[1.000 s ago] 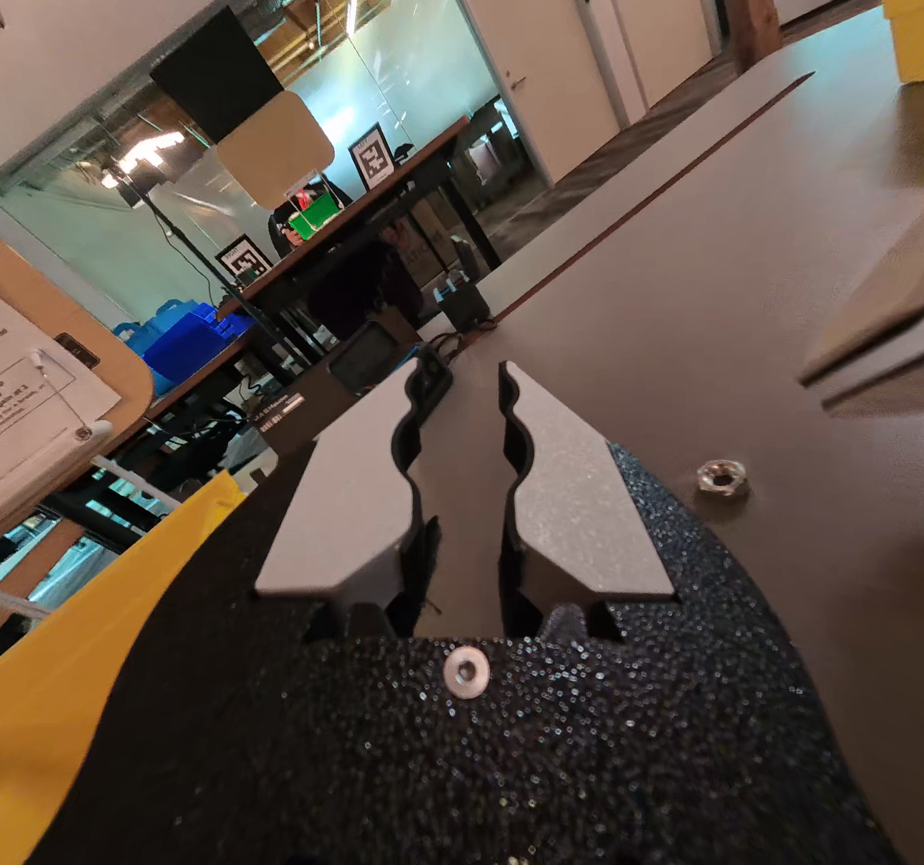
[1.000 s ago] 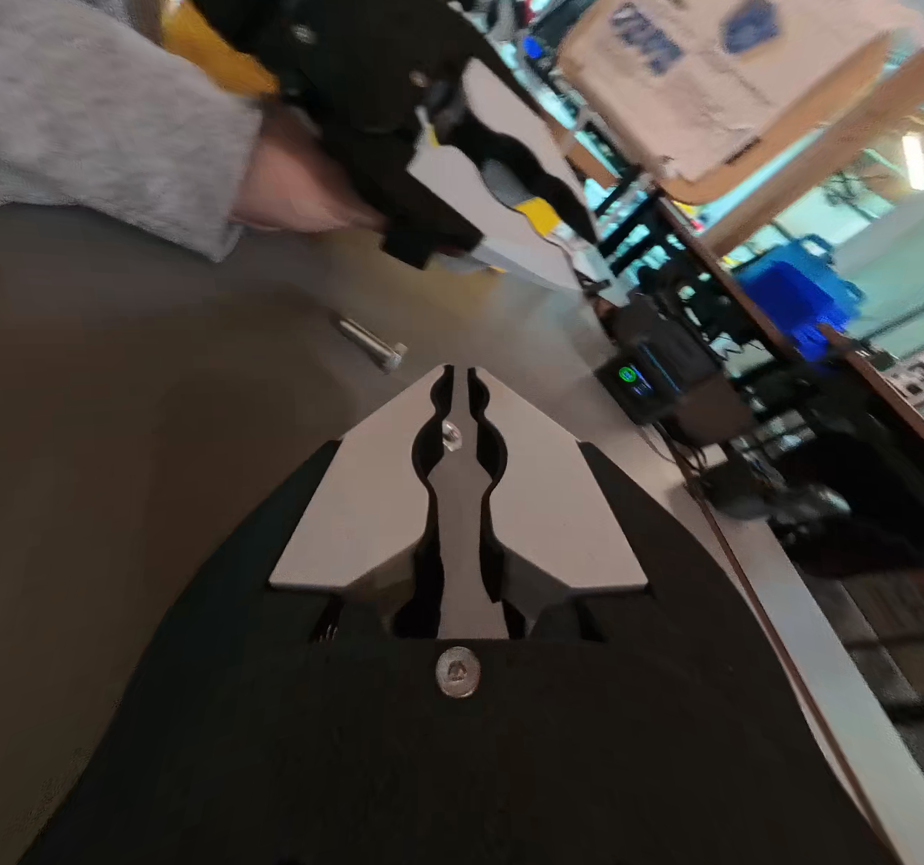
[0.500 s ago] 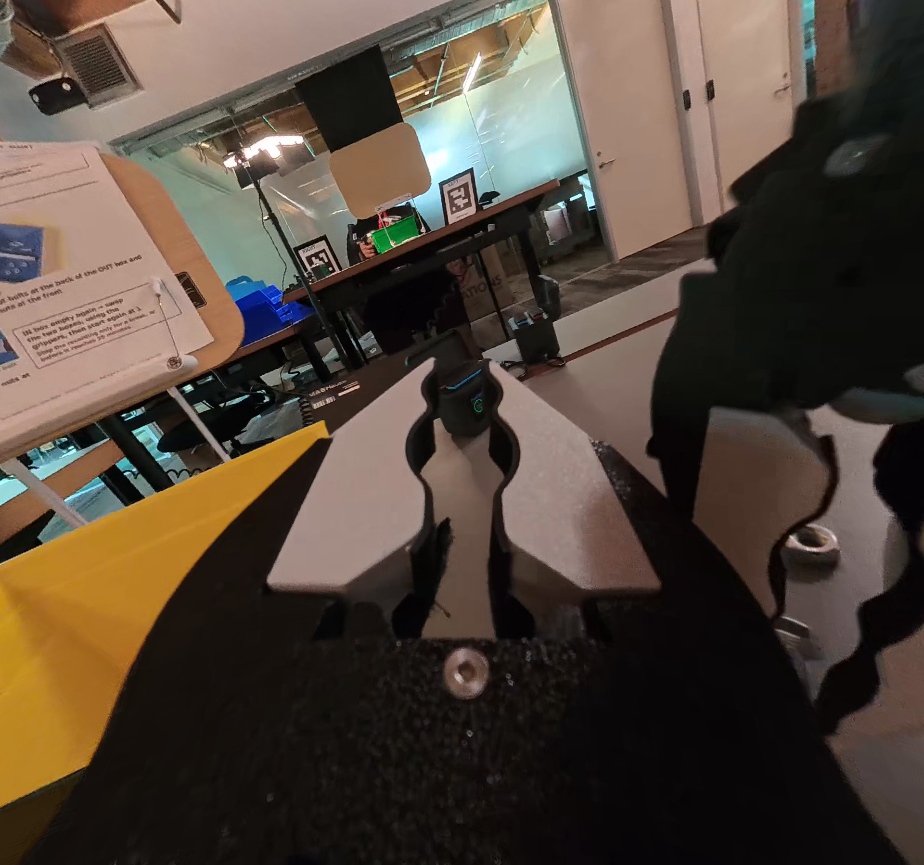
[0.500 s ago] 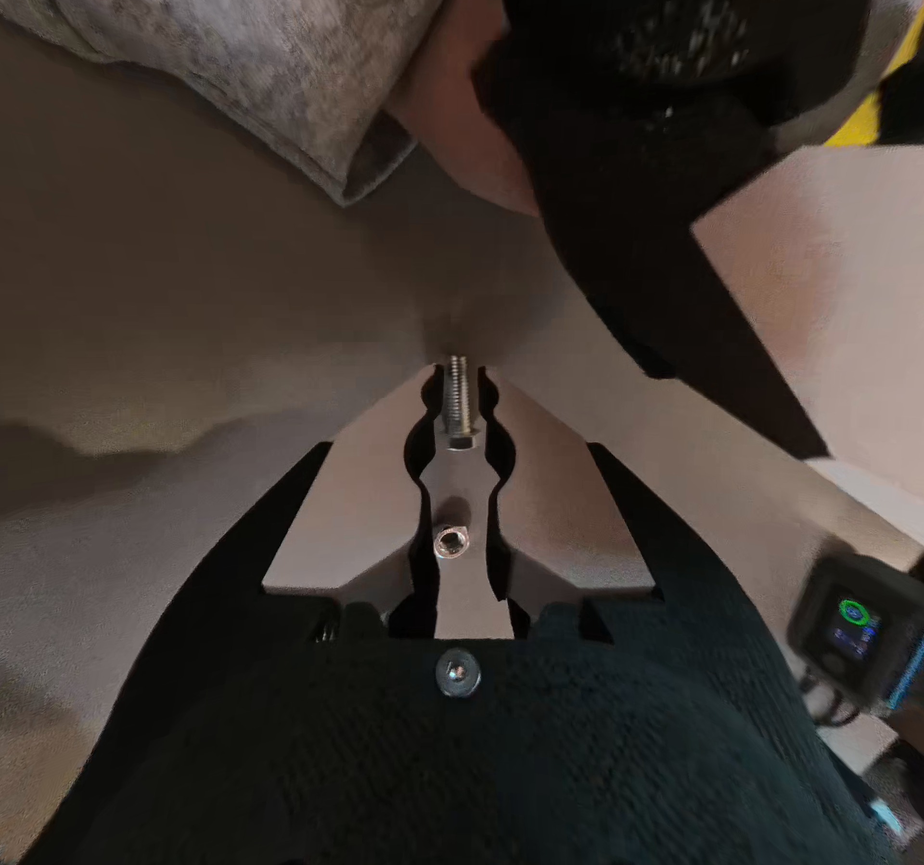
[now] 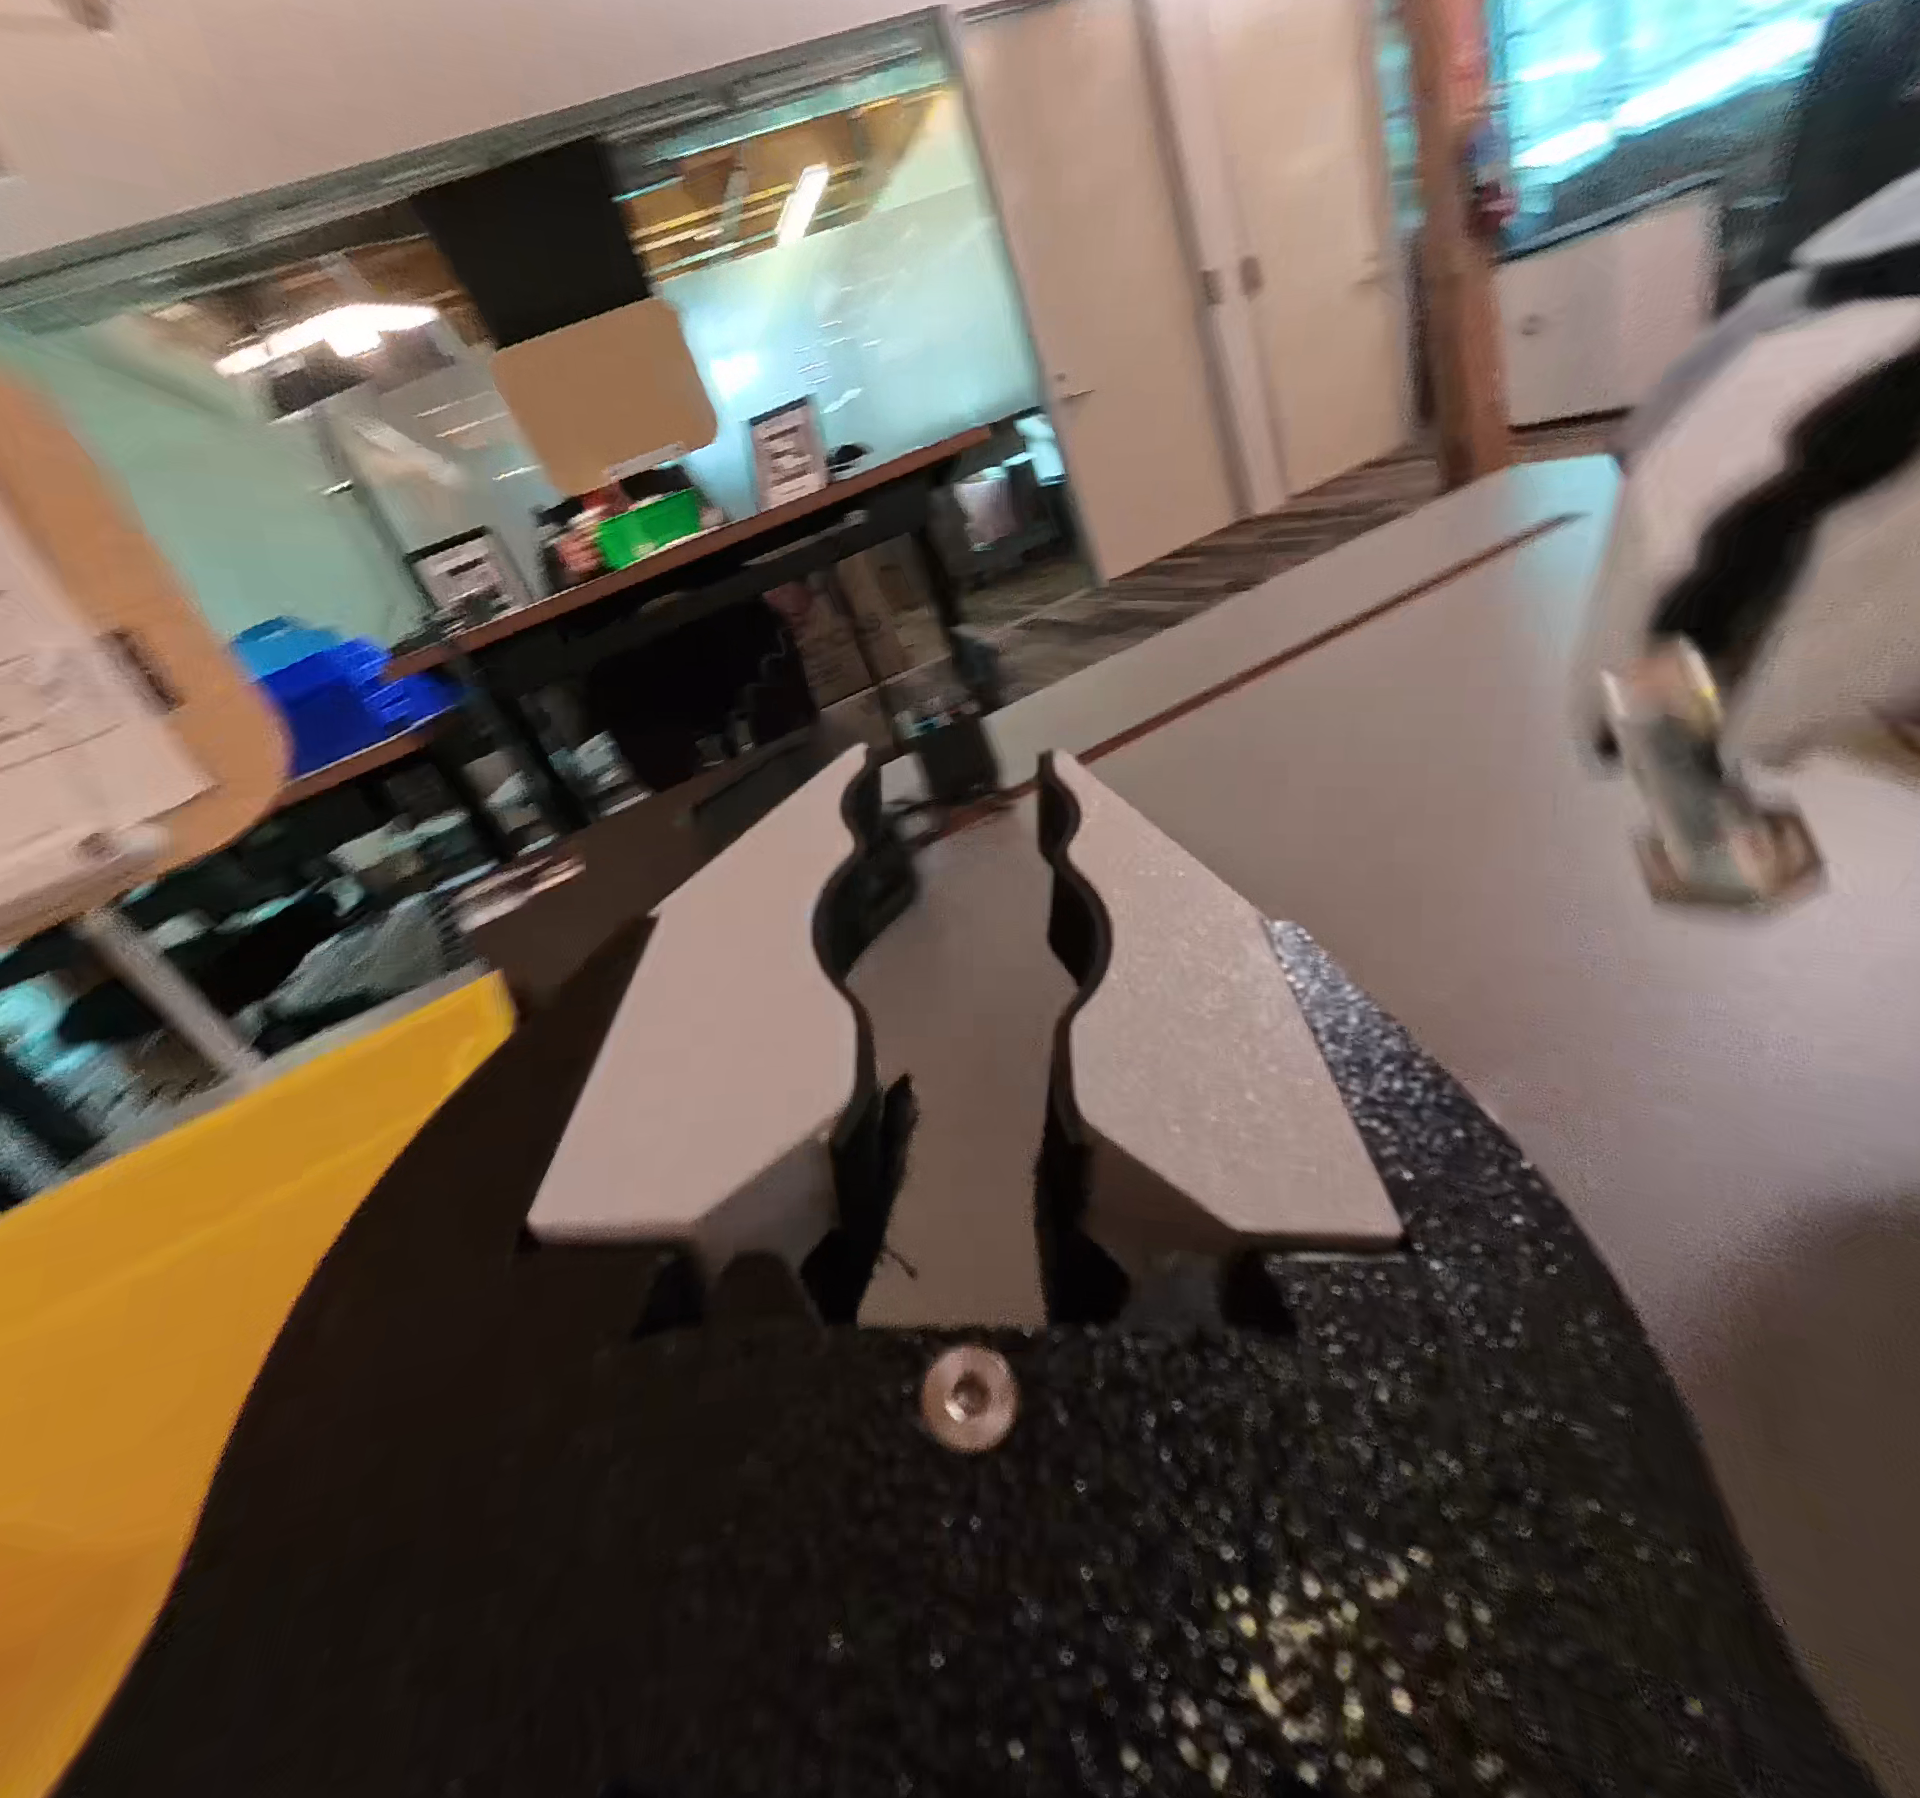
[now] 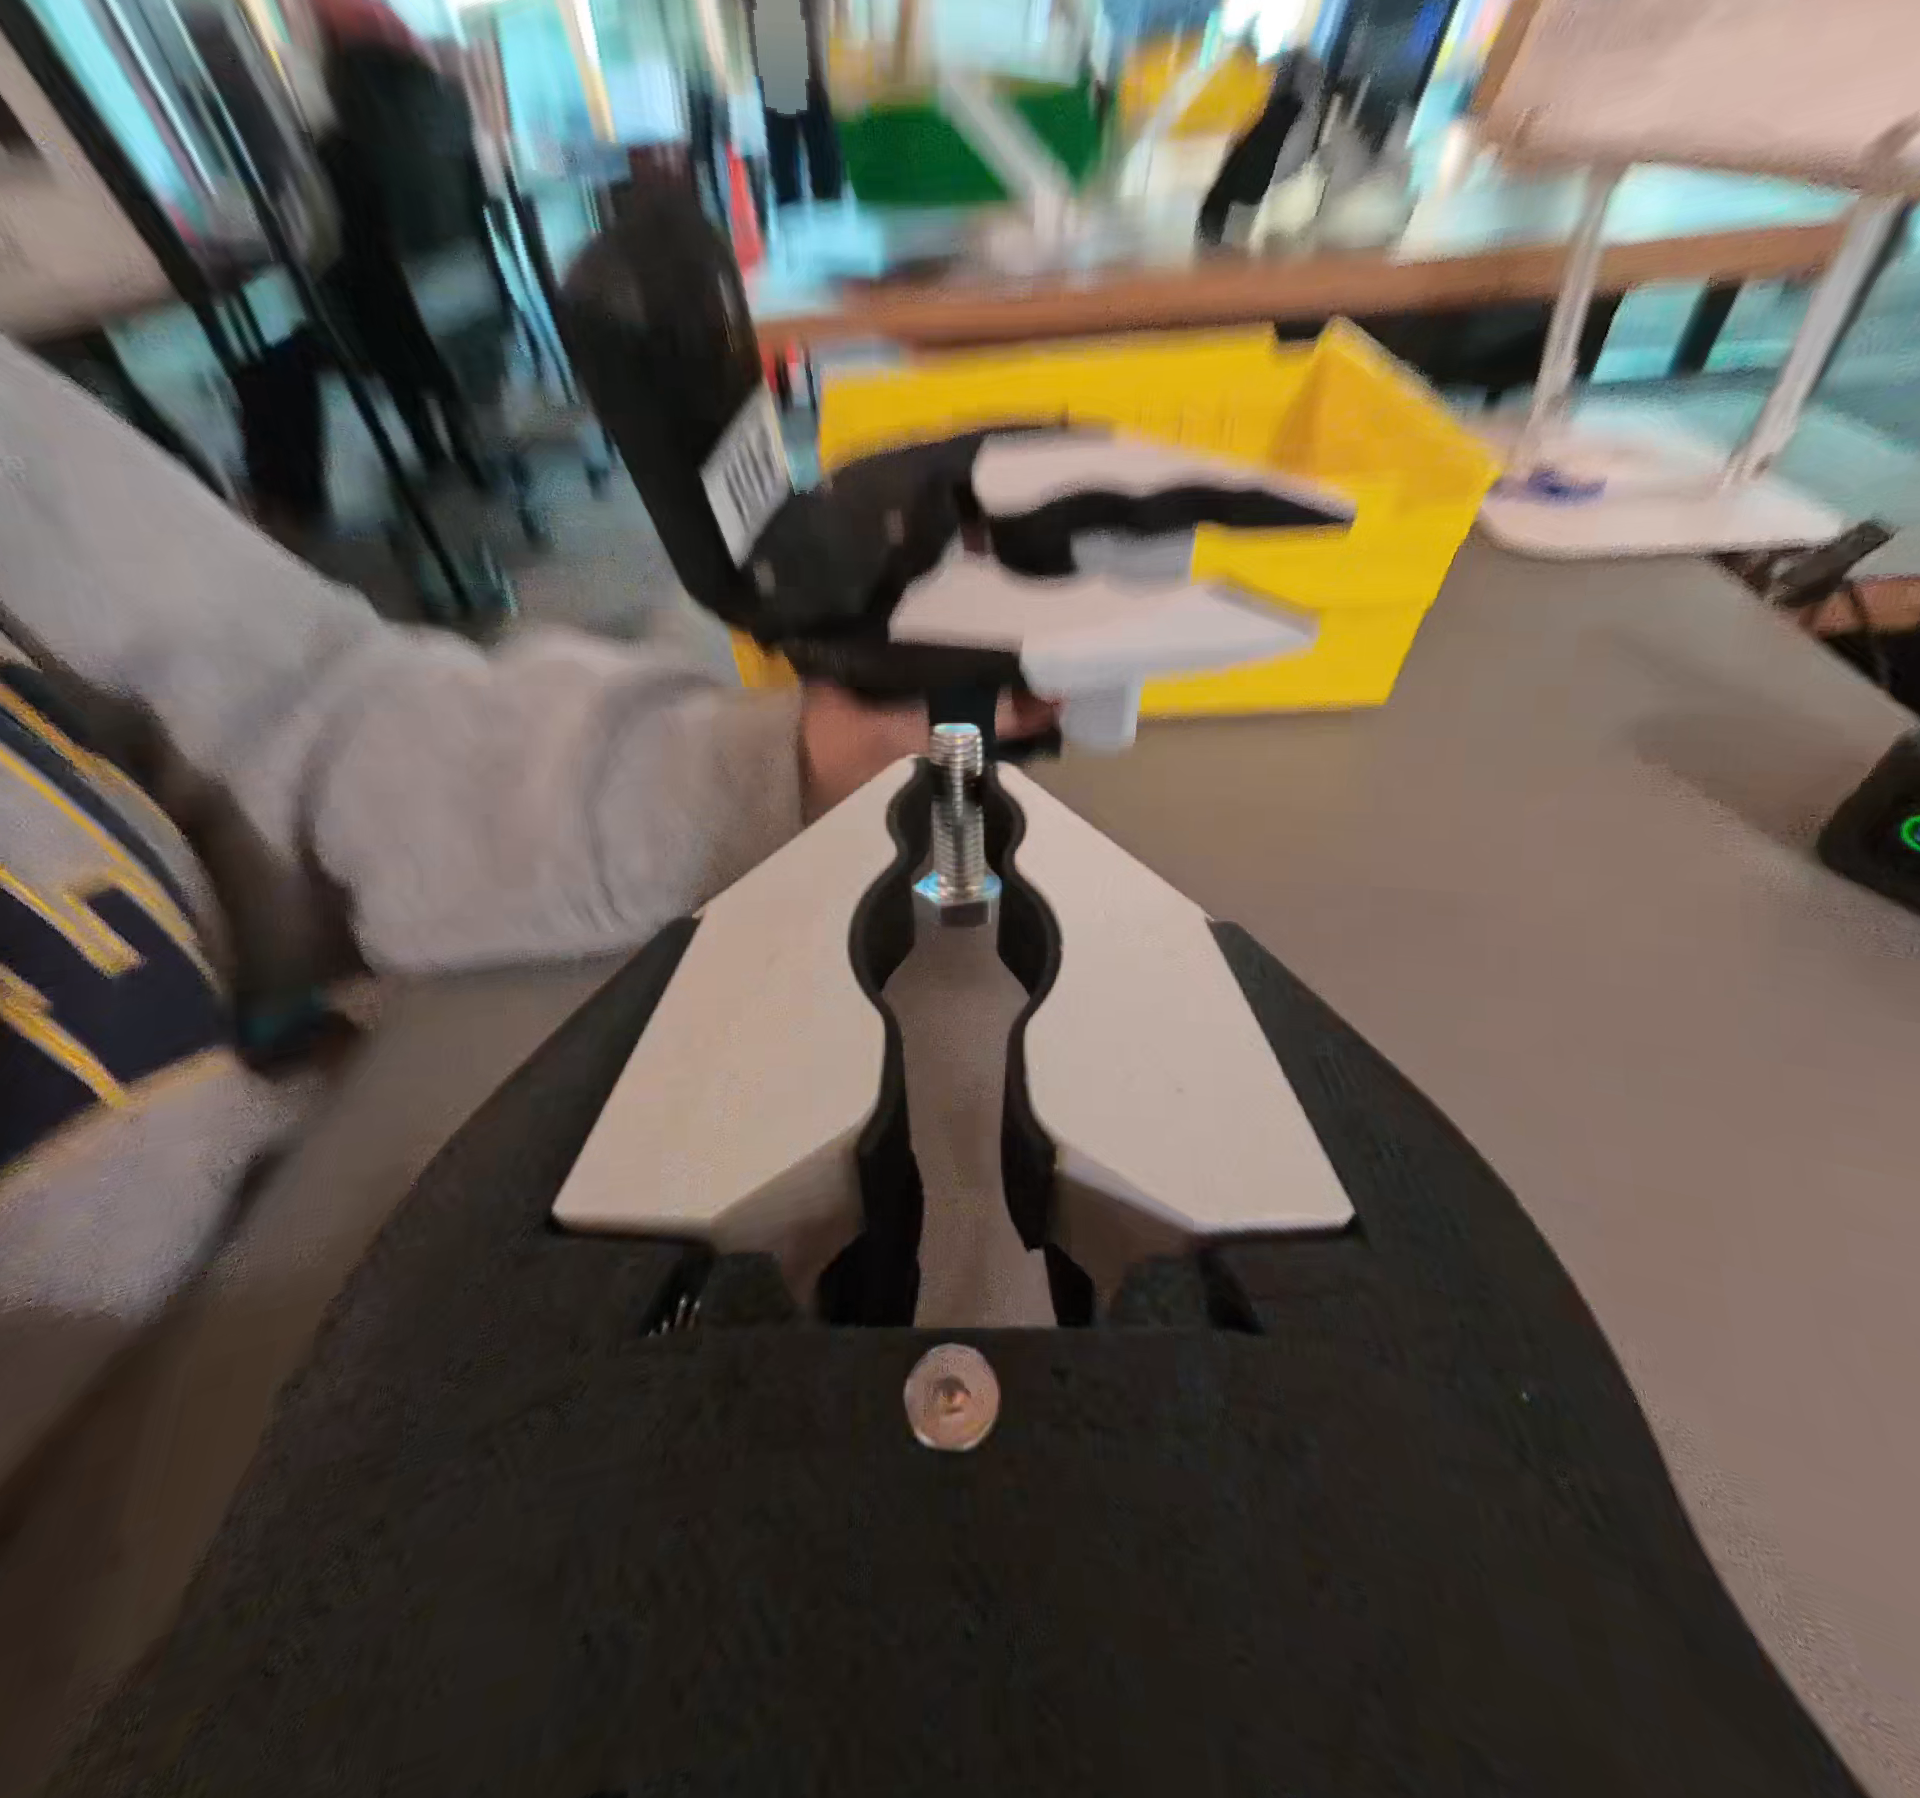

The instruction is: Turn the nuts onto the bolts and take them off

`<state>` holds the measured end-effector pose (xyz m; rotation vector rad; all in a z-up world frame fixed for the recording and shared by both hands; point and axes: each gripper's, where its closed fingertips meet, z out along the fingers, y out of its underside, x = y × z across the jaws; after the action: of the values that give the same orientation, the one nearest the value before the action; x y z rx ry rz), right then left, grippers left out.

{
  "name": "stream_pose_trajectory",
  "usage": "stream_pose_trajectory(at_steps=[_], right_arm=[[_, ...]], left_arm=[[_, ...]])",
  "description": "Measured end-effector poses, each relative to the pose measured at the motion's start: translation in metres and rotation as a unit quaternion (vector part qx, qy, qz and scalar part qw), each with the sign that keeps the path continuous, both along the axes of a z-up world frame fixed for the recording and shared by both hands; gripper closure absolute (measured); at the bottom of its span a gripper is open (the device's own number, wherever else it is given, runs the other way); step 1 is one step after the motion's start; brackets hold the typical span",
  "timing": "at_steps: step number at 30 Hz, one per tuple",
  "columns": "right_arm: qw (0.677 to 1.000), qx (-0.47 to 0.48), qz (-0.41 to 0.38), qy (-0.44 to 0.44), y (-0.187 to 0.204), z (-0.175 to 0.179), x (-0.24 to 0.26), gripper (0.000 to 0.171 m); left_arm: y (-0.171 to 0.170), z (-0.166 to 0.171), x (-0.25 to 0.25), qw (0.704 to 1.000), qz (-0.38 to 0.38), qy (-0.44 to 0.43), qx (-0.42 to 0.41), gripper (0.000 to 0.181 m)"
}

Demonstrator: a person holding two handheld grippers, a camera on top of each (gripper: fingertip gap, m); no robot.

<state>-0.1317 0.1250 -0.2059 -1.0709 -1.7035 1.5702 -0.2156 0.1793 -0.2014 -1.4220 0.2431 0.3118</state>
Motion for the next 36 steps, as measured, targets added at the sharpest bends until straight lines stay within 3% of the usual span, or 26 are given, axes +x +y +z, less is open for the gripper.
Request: stream_pose_trajectory(at_steps=[2,5,10,15,23,25,36], right_arm=[[0.996,-0.056,-0.027,0.058,0.011,0.014,0.019,0.164],[0.99,-0.081,-0.049,0.103,0.022,0.017,0.037,0.164],[0.987,-0.094,-0.064,0.112,0.033,0.003,0.046,0.164],[0.984,-0.113,-0.044,0.13,0.031,0.007,0.05,0.164],[0.984,-0.108,-0.029,0.139,0.022,0.006,0.044,0.164],[0.983,-0.115,-0.018,0.142,0.019,0.007,0.045,0.164],[0.97,-0.176,0.084,0.142,-0.003,0.017,0.061,0.164]], left_arm=[[0.006,-0.007,0.039,0.996,-0.089,0.019,-0.021,0.144],[0.005,-0.026,0.096,0.967,-0.246,0.001,-0.072,0.128],[-0.006,-0.059,0.146,0.913,-0.37,-0.009,-0.172,0.121],[-0.013,-0.052,0.16,0.891,-0.416,-0.053,-0.171,0.139],[-0.021,-0.031,0.155,0.866,-0.461,-0.133,-0.139,0.148],[-0.026,-0.028,0.157,0.852,-0.482,-0.147,-0.138,0.158],[-0.05,-0.02,0.173,0.788,-0.572,-0.178,-0.144,0.165]])
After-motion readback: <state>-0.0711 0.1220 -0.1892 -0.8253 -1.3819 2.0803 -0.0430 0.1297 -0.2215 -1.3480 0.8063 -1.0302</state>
